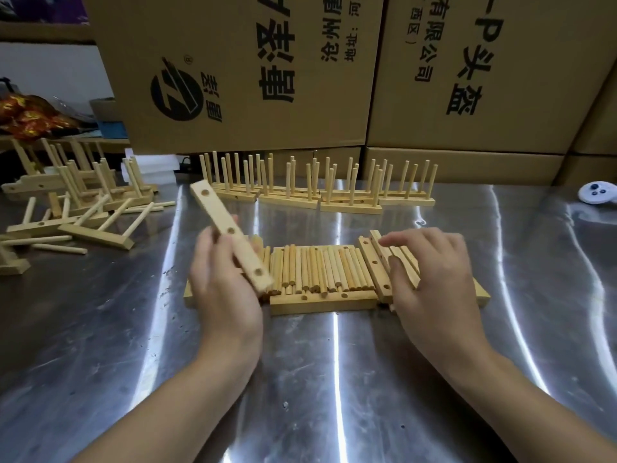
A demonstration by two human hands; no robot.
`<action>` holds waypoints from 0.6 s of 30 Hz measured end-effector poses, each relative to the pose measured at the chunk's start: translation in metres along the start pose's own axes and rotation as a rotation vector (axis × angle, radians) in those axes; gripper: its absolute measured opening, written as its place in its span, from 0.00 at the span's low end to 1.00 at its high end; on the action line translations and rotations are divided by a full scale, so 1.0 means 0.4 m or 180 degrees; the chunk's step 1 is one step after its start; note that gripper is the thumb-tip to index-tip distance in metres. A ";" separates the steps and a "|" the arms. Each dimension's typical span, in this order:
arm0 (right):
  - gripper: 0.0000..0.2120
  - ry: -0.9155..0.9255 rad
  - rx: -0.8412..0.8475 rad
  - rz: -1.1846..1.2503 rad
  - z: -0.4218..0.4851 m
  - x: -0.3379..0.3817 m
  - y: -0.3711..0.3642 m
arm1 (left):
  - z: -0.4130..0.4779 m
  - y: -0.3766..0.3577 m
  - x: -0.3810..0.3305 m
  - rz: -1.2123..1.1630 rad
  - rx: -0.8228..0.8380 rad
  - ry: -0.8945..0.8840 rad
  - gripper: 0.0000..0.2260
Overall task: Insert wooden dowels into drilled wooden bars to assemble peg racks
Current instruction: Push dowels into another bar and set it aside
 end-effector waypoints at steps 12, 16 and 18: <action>0.24 0.0435 0.1347 -0.0575 -0.030 0.029 -0.043 | 0.010 0.002 -0.016 0.0255 -0.0333 -0.0444 0.14; 0.23 0.0557 0.1326 -0.0487 -0.026 0.033 -0.053 | 0.008 -0.006 -0.018 0.0265 -0.0341 -0.0404 0.15; 0.20 0.0603 0.1295 -0.0398 -0.022 0.035 -0.054 | 0.006 -0.009 -0.019 0.0246 -0.0352 -0.0375 0.15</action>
Point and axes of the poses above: each hand's wrist, its own z-axis towards the middle knuckle, its own y-axis out of the back of the hand, x = y × z, the point moved 1 cm from there along z, towards the middle knuckle, and after that the axes turned 8 degrees about x, right-handed, at the moved point
